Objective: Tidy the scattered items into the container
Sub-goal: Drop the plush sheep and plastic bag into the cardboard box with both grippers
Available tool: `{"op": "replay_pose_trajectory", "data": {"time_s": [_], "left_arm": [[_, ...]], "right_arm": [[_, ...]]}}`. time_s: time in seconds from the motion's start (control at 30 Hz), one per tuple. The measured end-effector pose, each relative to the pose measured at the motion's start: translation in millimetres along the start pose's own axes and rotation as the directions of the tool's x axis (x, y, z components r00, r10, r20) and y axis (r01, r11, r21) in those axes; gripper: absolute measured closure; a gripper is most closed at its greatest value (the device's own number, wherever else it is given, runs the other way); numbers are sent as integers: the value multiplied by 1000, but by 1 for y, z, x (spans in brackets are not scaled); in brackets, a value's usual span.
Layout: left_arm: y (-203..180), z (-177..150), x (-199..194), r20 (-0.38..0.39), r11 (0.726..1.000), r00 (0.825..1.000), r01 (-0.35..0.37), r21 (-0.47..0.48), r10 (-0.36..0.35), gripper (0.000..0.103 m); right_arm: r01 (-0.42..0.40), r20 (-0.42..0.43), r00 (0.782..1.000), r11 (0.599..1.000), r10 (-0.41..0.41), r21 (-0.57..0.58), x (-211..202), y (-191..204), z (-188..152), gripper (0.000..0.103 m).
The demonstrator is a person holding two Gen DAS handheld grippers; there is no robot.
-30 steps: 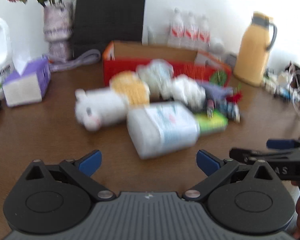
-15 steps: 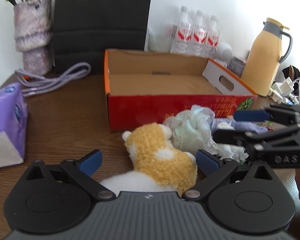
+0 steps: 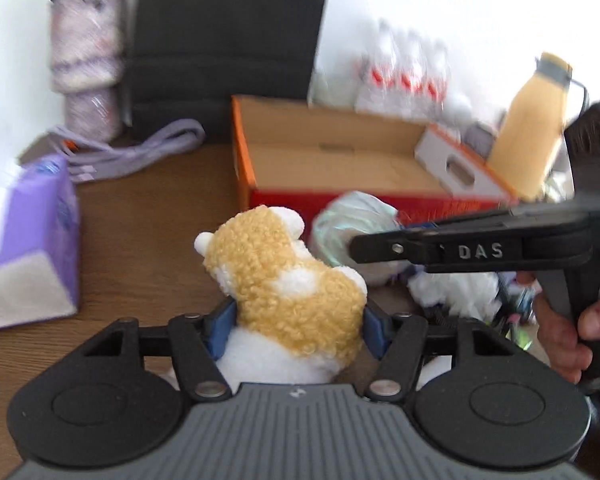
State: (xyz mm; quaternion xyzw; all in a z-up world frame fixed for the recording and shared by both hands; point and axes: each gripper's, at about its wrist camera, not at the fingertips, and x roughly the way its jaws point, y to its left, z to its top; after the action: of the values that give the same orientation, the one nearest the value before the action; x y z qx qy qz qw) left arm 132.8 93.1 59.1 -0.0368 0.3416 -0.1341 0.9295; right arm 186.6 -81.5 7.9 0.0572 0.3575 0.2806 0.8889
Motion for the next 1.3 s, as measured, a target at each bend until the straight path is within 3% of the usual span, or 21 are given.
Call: {"op": "replay_pose_trajectory", "data": {"time_s": [0.13, 0.27, 0.37, 0.47, 0.57, 0.63, 0.7, 0.8, 0.9, 0.93, 1.0, 1.07, 1.13, 1.3], "left_arm": [[-3, 24, -21, 97, 998, 995, 2, -57, 3, 40], [-20, 76, -8, 134, 998, 991, 9, -69, 0, 39], [-41, 120, 26, 96, 1000, 995, -3, -13, 4, 39], [-60, 154, 77, 36, 993, 996, -88, 84, 86, 39], [-71, 168, 123, -14, 981, 998, -64, 185, 68, 39], [-81, 164, 151, -33, 936, 997, -58, 347, 74, 37], [-86, 158, 173, -75, 879, 996, -5, 476, 47, 37], [-85, 151, 200, -173, 829, 985, 103, 550, -7, 37], [-84, 148, 214, -190, 773, 982, 106, 625, 18, 31], [-83, 148, 218, -189, 773, 981, 90, 629, 39, 23], [-76, 154, 222, -202, 798, 978, 79, 597, 55, 17], [-71, 161, 219, -211, 823, 977, 96, 561, 30, 15], [-68, 167, 210, -183, 846, 983, 74, 528, 29, 12], [-58, 192, 192, -204, 937, 977, 16, 348, 59, 9]], "right_arm": [[56, 139, 989, 998, -58, 18, -49, 0, 9, 85], [225, 237, 943, 972, -235, 70, -99, -26, 32, 84], [305, 220, 921, 946, -323, 112, -114, -58, 54, 83], [364, 161, 911, 924, -379, 115, -109, -87, 75, 83], [393, 105, 908, 912, -405, 120, -94, -118, 89, 82], [399, 65, 910, 907, -410, 133, -76, -137, 94, 82], [404, 16, 912, 905, -409, 132, -54, -152, 94, 81], [410, -40, 912, 905, -408, 112, -19, -169, 95, 81], [414, -68, 910, 906, -409, 93, 12, -179, 96, 80], [414, -77, 909, 906, -409, 84, 20, -181, 96, 78], [423, -87, 905, 904, -417, 63, 33, -182, 98, 68], [449, -94, 892, 892, -443, 48, 40, -182, 101, 57], [462, -94, 885, 885, -457, 51, 39, -182, 104, 54], [489, -65, 872, 868, -485, 86, 11, -174, 121, 37]]}}
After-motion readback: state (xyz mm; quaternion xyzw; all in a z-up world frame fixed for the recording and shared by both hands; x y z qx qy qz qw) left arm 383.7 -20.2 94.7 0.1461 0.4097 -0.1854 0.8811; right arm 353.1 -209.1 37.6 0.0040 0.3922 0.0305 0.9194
